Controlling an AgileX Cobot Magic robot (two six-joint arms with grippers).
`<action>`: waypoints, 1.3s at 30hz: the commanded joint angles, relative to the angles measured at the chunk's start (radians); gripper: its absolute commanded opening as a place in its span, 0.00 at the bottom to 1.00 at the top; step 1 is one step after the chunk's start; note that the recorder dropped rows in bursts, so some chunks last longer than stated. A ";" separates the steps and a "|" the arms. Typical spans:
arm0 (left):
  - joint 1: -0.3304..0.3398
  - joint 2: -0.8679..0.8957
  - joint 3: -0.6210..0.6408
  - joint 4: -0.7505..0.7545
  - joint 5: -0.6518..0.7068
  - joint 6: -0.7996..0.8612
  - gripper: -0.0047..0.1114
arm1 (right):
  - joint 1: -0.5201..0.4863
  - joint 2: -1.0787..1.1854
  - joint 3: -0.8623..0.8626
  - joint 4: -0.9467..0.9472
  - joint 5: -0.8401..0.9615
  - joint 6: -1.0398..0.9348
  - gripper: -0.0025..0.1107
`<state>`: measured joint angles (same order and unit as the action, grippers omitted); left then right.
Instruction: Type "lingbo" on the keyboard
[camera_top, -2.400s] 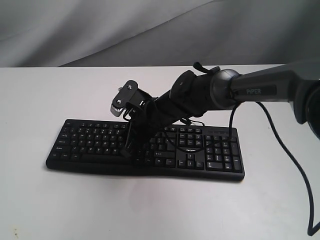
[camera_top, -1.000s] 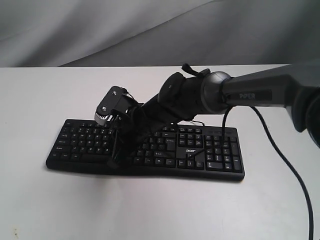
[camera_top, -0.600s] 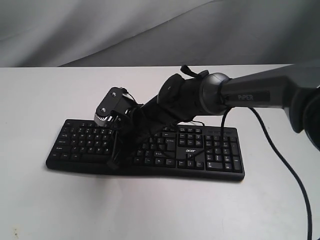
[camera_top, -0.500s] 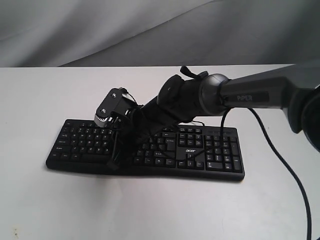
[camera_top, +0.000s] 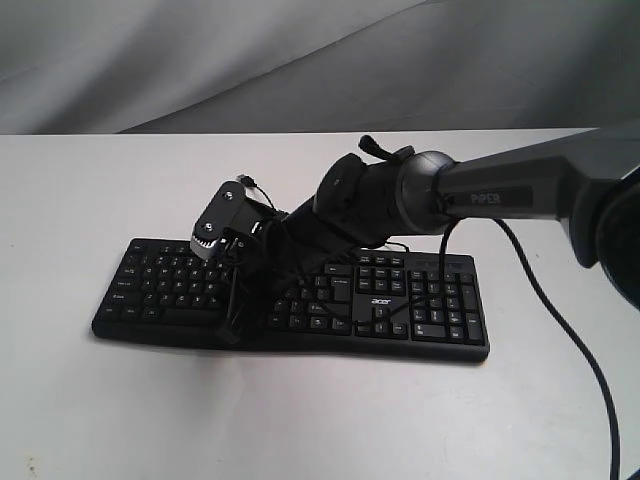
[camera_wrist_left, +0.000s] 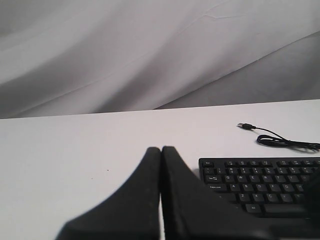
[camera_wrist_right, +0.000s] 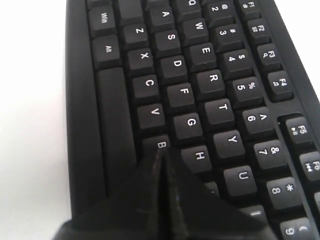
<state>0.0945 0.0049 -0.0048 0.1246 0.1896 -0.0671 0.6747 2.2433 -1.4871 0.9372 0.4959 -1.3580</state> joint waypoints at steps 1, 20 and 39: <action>-0.005 -0.005 0.005 0.000 -0.006 -0.002 0.04 | 0.003 -0.002 -0.003 -0.004 -0.002 0.006 0.02; -0.005 -0.005 0.005 0.000 -0.006 -0.002 0.04 | 0.003 0.077 -0.179 -0.013 0.057 0.058 0.02; -0.005 -0.005 0.005 0.000 -0.006 -0.002 0.04 | 0.003 0.088 -0.179 -0.029 0.047 0.060 0.02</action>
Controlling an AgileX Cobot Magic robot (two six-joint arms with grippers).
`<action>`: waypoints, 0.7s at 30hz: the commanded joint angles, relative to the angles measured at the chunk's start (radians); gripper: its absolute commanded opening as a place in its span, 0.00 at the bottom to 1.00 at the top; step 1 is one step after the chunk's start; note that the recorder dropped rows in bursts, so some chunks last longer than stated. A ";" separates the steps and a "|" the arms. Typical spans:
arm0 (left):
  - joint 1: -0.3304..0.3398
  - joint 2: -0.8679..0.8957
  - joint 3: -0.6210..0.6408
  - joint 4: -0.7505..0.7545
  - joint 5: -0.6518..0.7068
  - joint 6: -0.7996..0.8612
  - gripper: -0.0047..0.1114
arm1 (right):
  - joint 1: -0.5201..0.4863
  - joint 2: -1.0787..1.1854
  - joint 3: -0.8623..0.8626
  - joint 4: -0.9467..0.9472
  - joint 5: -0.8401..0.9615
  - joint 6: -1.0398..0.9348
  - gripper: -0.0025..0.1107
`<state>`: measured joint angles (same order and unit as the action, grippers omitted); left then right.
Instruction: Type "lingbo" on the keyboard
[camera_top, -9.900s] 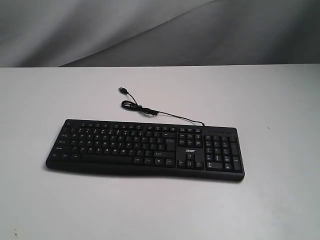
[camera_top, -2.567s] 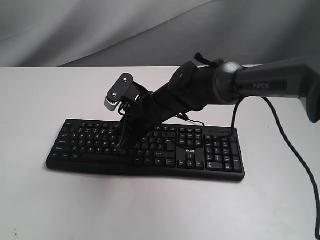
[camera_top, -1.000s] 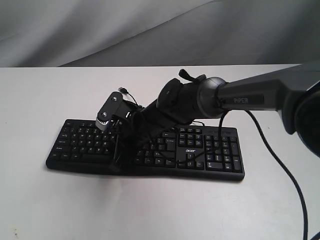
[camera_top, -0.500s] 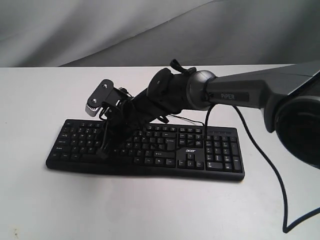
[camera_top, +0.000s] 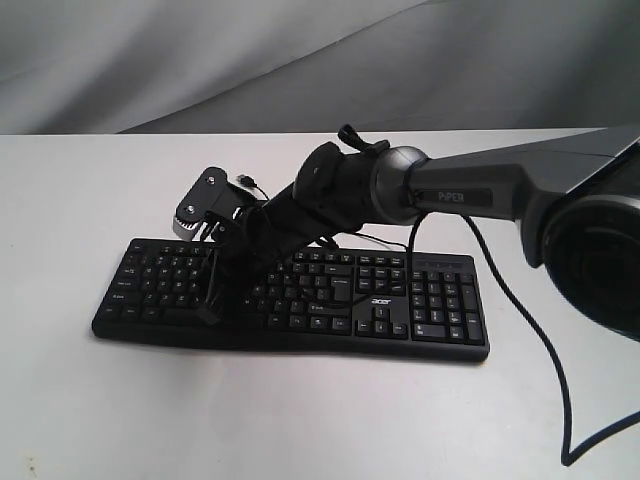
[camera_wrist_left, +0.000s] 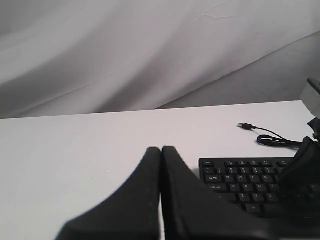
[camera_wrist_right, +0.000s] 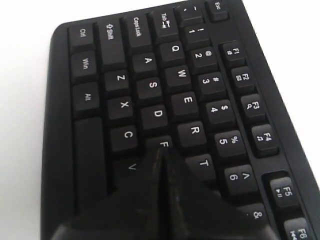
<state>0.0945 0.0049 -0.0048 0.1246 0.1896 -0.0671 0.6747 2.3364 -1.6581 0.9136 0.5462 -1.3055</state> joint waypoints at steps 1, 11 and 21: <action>-0.005 -0.005 0.005 0.000 -0.006 -0.002 0.04 | 0.003 -0.005 -0.008 -0.005 -0.003 0.007 0.02; -0.005 -0.005 0.005 0.000 -0.006 -0.002 0.04 | 0.003 0.019 -0.008 -0.005 -0.013 0.016 0.02; -0.005 -0.005 0.005 0.000 -0.006 -0.002 0.04 | 0.001 -0.032 -0.008 -0.090 0.037 0.095 0.02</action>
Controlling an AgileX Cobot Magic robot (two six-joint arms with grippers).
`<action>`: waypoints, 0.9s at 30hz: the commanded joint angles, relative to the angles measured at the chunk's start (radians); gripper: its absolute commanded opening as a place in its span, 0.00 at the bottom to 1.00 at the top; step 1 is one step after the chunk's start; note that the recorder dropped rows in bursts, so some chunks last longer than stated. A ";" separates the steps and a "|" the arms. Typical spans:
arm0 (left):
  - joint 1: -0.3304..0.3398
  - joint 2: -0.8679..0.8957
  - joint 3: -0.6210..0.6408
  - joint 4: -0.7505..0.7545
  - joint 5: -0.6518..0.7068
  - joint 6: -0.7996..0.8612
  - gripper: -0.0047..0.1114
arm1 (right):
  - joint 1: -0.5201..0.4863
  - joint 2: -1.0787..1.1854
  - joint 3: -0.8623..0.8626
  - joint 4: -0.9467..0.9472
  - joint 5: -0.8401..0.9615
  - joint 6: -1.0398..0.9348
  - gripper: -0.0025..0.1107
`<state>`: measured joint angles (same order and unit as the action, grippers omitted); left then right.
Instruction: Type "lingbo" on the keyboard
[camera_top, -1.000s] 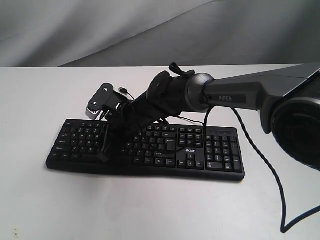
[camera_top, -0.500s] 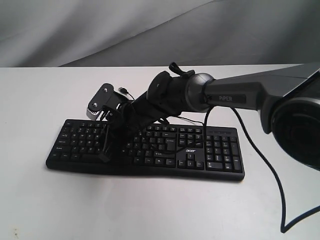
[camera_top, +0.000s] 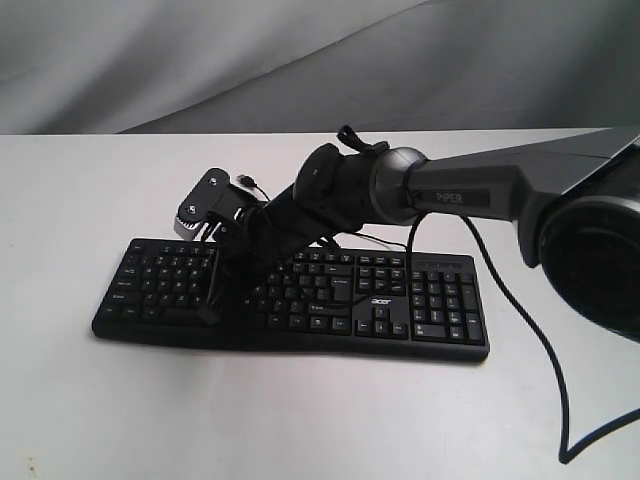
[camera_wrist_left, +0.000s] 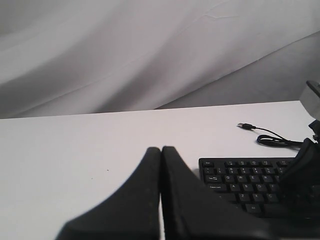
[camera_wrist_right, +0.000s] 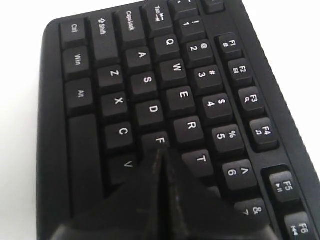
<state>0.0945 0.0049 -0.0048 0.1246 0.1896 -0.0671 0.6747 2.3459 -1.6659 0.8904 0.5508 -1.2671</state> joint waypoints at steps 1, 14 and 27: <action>-0.005 -0.005 0.005 0.000 -0.006 -0.002 0.04 | 0.001 -0.047 0.000 -0.080 0.039 0.073 0.02; -0.005 -0.005 0.005 0.000 -0.006 -0.002 0.04 | 0.003 -0.037 0.006 -0.092 0.083 0.088 0.02; -0.005 -0.005 0.005 0.000 -0.006 -0.002 0.04 | 0.003 -0.023 0.006 -0.088 0.075 0.088 0.02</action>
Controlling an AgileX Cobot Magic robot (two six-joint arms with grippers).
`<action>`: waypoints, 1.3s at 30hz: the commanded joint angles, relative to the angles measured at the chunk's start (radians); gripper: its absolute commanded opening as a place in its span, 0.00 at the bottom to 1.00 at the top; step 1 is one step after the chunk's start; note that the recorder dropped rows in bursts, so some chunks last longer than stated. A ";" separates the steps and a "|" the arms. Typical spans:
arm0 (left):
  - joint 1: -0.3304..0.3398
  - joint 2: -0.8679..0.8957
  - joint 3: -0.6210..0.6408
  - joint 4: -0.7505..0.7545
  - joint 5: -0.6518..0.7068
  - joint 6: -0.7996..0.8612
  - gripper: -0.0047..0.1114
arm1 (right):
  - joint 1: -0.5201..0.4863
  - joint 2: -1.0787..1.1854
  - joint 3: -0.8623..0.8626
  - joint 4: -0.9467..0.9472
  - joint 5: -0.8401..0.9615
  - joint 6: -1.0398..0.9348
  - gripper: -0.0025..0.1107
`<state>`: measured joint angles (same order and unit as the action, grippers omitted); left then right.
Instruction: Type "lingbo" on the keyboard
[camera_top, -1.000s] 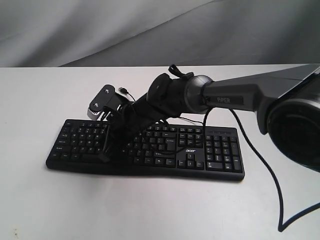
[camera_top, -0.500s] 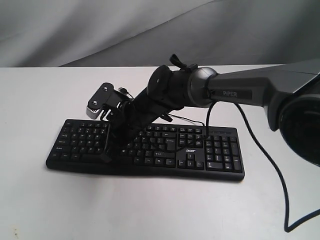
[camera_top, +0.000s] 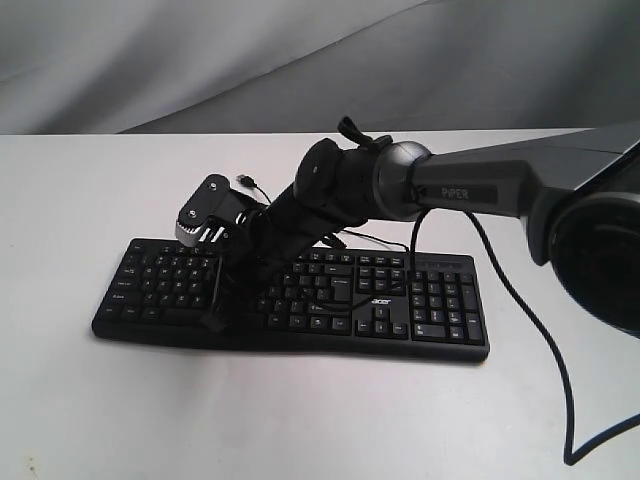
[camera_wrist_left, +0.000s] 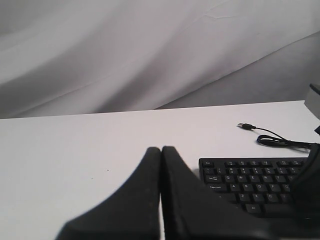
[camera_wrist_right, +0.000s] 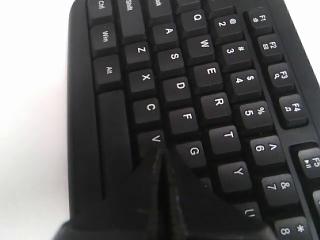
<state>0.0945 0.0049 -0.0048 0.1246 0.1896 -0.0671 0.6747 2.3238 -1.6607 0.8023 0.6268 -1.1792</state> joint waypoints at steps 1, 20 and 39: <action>-0.005 -0.005 0.005 0.000 -0.006 -0.002 0.04 | 0.003 -0.001 0.001 0.000 -0.003 0.000 0.02; -0.005 -0.005 0.005 0.000 -0.006 -0.002 0.04 | -0.025 -0.080 0.001 -0.117 0.022 0.088 0.02; -0.005 -0.005 0.005 0.000 -0.006 -0.002 0.04 | -0.129 -0.130 0.177 0.046 -0.068 -0.067 0.02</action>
<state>0.0945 0.0049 -0.0048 0.1246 0.1896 -0.0671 0.5525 2.1967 -1.4852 0.8358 0.5740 -1.2309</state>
